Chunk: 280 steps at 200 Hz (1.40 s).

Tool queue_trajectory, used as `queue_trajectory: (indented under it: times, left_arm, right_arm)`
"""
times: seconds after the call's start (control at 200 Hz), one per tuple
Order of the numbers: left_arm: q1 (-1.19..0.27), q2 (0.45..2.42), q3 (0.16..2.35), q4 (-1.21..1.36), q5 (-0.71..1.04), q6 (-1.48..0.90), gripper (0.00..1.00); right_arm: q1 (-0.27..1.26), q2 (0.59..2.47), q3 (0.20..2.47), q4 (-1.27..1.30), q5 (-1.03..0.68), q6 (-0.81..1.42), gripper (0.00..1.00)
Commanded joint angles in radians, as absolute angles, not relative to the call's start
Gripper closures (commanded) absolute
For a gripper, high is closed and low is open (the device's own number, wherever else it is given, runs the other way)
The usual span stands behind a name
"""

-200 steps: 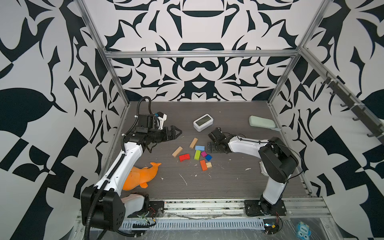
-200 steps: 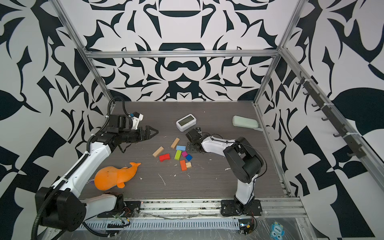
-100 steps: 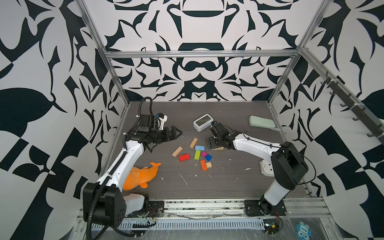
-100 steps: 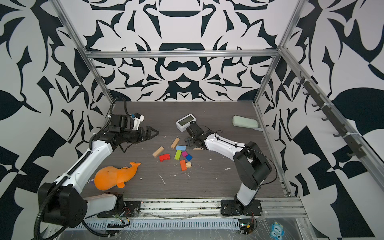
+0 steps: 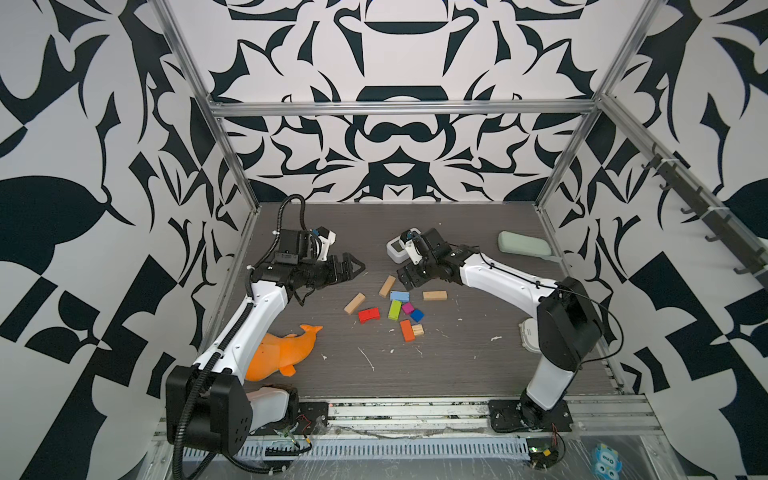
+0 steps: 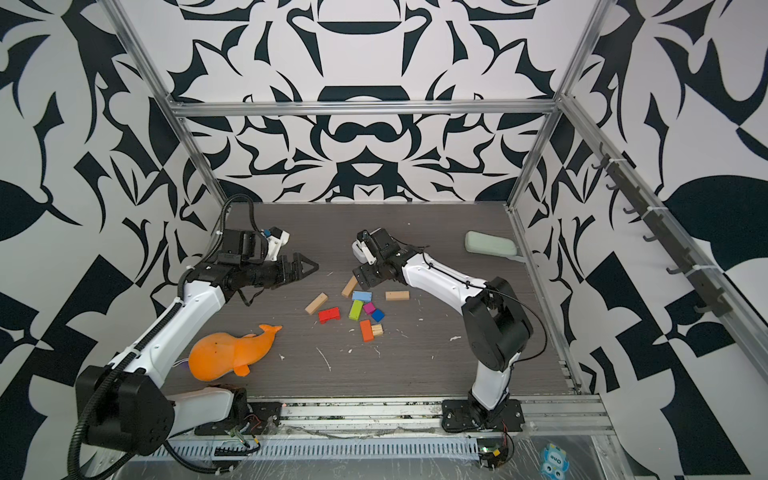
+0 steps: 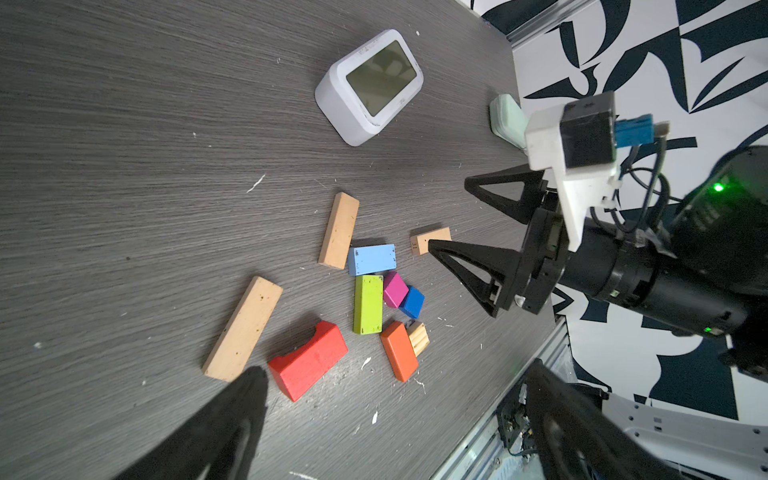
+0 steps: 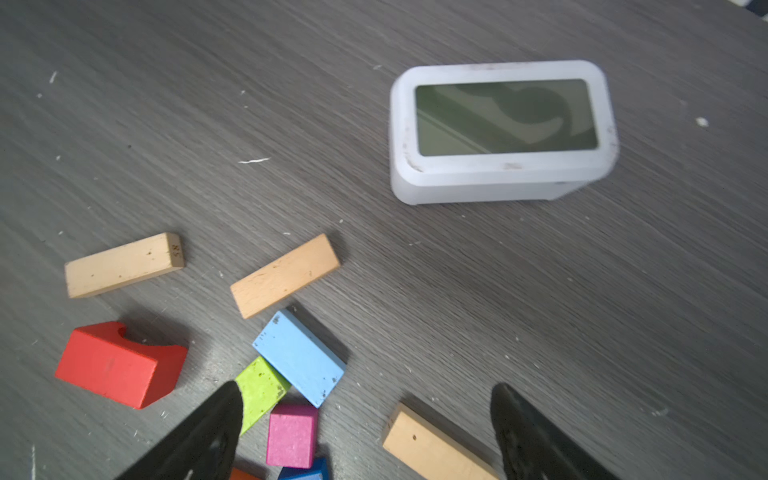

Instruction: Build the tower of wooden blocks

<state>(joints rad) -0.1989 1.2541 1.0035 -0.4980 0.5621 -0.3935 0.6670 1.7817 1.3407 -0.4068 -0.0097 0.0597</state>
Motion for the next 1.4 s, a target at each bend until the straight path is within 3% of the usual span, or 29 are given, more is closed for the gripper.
queue_trajectory:
  times: [0.0,0.76,1.395]
  left_arm:
    - [-0.202,1.237,1.01,-0.505,0.583,-0.395,0.0]
    - [-0.201,1.213,1.01,-0.503,0.585,-0.393,0.01]
    - [-0.201,1.211,1.009,-0.508,0.577,-0.393,0.0]
  right_arm:
    - [0.667,1.789,1.39,-0.416,-0.083,0.001,0.04]
    - [0.675,2.121,1.773,-0.602,-0.211,-0.17,0.07]
    - [0.743,2.269,1.857,-0.691,-0.1,-0.265,0.05]
